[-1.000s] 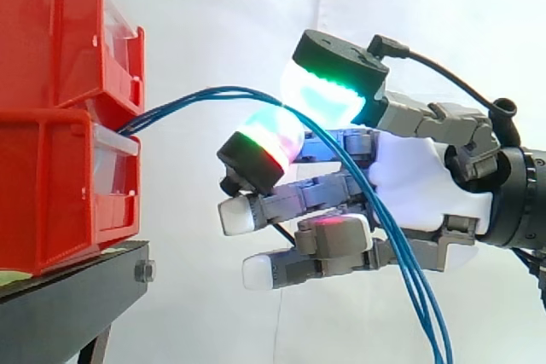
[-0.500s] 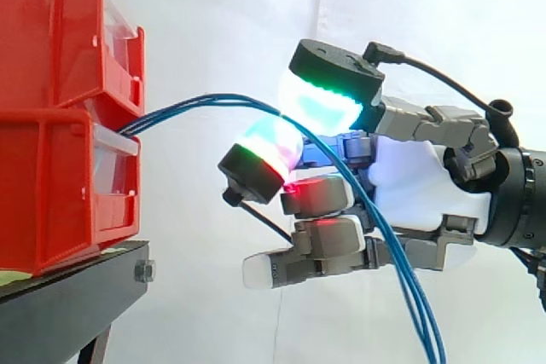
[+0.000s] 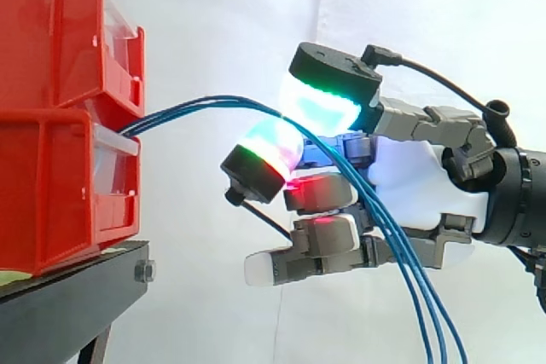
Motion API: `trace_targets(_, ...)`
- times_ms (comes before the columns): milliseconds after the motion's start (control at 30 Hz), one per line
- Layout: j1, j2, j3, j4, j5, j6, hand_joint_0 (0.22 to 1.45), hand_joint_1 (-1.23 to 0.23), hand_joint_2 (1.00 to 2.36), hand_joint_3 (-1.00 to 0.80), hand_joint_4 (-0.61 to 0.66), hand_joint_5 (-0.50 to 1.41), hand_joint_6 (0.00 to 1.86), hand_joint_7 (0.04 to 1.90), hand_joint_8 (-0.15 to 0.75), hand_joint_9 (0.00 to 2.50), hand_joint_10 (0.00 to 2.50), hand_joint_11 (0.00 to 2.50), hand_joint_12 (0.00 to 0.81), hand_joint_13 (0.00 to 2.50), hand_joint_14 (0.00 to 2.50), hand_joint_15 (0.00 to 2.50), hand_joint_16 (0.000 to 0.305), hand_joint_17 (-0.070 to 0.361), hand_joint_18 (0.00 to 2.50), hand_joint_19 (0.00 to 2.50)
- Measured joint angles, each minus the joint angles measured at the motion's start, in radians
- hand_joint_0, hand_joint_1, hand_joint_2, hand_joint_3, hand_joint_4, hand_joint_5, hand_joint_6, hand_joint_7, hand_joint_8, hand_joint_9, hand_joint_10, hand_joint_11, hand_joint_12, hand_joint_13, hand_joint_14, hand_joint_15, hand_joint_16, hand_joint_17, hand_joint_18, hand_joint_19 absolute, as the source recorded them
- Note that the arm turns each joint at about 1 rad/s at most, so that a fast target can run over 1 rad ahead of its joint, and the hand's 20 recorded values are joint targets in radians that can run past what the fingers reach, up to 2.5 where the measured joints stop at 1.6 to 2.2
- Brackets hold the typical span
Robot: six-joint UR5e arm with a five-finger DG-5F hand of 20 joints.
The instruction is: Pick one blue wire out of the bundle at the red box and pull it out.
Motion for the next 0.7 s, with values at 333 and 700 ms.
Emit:
trace_targets(333,-0.002,0.000,0.000,0.000,0.000,0.002,0.60,-0.81,1.02,-0.21,0.20,-0.18,0.86,0.96,0.269,1.04,0.01,1.38,0.336,1.04,0.03,1.14,0.060,0.136,0.41,0.41)
trace_targets(700,-0.002,-0.001,0.000,0.000,0.000,0.002,0.67,-0.89,1.02,-0.27,0.20,-0.20,0.87,0.98,0.274,0.95,0.02,1.30,0.339,1.04,0.03,1.11,0.061,0.137,0.44,0.38)
